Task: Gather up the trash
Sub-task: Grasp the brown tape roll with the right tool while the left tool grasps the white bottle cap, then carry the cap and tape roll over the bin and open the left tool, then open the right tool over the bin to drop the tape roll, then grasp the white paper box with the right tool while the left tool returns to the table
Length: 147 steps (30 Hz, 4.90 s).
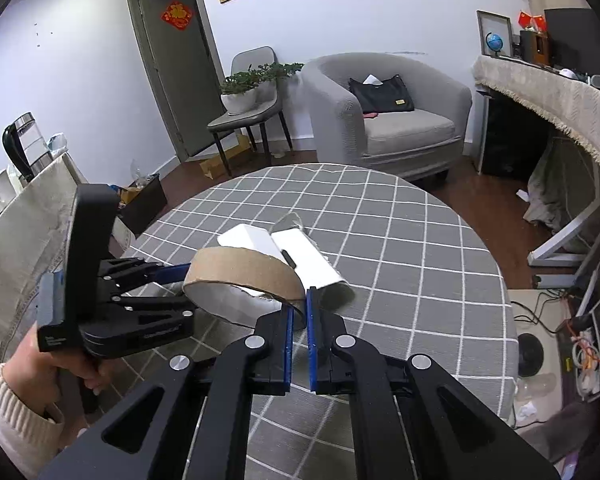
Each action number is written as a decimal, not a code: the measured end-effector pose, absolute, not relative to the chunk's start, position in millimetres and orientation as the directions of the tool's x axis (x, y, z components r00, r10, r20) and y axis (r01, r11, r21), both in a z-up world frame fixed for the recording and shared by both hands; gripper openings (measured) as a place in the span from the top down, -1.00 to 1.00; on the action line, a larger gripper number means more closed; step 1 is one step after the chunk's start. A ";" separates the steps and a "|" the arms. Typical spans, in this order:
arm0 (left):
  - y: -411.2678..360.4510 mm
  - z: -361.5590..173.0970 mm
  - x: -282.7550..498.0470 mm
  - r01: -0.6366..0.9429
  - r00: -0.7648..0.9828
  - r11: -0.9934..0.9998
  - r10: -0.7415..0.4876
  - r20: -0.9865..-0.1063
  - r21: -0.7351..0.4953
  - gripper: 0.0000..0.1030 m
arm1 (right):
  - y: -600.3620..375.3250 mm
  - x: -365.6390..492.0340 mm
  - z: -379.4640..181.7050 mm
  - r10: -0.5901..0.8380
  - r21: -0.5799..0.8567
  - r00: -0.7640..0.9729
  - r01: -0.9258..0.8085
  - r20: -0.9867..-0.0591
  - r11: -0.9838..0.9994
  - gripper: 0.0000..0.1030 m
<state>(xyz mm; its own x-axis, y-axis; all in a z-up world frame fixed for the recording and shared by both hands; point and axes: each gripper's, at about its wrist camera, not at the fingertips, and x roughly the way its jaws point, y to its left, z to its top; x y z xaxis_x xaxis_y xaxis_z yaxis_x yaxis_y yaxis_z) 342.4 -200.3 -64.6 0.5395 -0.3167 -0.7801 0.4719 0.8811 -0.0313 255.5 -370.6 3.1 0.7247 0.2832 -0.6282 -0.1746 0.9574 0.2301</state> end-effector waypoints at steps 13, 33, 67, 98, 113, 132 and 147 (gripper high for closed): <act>-148.5 -57.3 324.0 0.431 0.554 0.901 -0.317 -0.769 -0.061 0.38 | -317.1 262.1 19.7 0.342 0.242 0.728 -0.244 -0.594 0.939 0.89; -18.9 -33.2 264.5 0.229 0.673 0.968 -0.234 -0.701 -0.103 0.38 | -201.5 259.1 43.7 0.455 0.226 0.685 -0.402 -0.569 0.887 0.89; 157.8 -183.2 171.7 -0.045 0.385 0.988 -0.120 -0.915 -0.148 0.37 | -9.5 249.3 -2.8 0.625 0.318 0.398 -0.606 -0.671 0.729 0.88; 203.1 -130.3 140.1 -0.097 0.573 0.985 -0.063 -0.817 -0.144 -0.26 | 50.0 250.8 -104.5 0.487 0.263 0.219 -0.623 -0.845 0.737 0.89; 213.8 -77.7 144.3 -0.135 0.699 0.973 -0.041 -0.714 -0.188 0.06 | 70.4 239.6 -207.1 0.319 0.199 0.078 -0.638 -0.945 0.744 0.88; 191.6 -52.3 151.7 -0.097 0.735 0.976 -0.062 -0.675 -0.195 -0.02 | 65.6 226.5 -219.1 0.275 0.200 0.015 -0.650 -0.961 0.733 0.22; 163.6 6.5 146.4 -0.071 0.821 0.986 -0.028 -0.571 -0.151 -0.24 | 21.2 213.4 -49.8 0.496 0.180 0.303 -0.680 -0.814 0.711 0.23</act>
